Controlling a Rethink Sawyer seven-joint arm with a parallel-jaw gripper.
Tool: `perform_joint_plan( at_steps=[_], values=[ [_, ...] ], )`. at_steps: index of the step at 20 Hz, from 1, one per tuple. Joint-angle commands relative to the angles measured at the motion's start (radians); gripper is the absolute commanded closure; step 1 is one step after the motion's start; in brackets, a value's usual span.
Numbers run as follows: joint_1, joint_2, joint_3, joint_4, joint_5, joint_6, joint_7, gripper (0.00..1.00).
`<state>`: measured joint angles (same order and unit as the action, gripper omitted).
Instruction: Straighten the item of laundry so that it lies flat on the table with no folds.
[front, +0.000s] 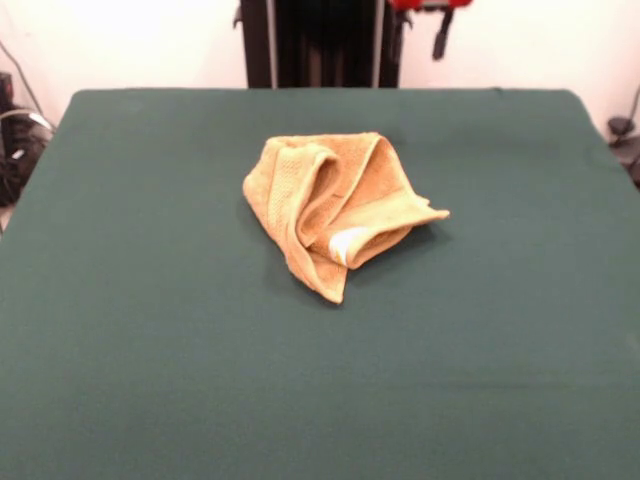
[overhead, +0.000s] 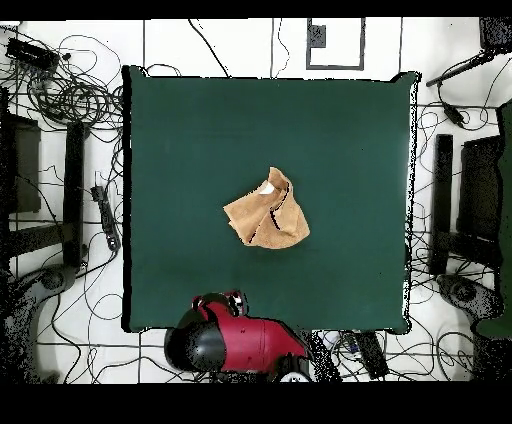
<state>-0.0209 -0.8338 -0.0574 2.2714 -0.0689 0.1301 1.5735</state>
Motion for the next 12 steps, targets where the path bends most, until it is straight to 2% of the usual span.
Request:
perform_joint_plan(
  at_steps=[1, 8, 12],
  values=[
    [0.041, -0.155, 0.052, 0.026, 0.075, 0.184, 0.197, 0.00],
    [0.029, -0.110, 0.062, 0.014, 0.078, 0.148, 0.210, 0.00],
    [0.023, -0.096, 0.067, 0.042, 0.079, 0.110, 0.221, 0.00]
  ],
)
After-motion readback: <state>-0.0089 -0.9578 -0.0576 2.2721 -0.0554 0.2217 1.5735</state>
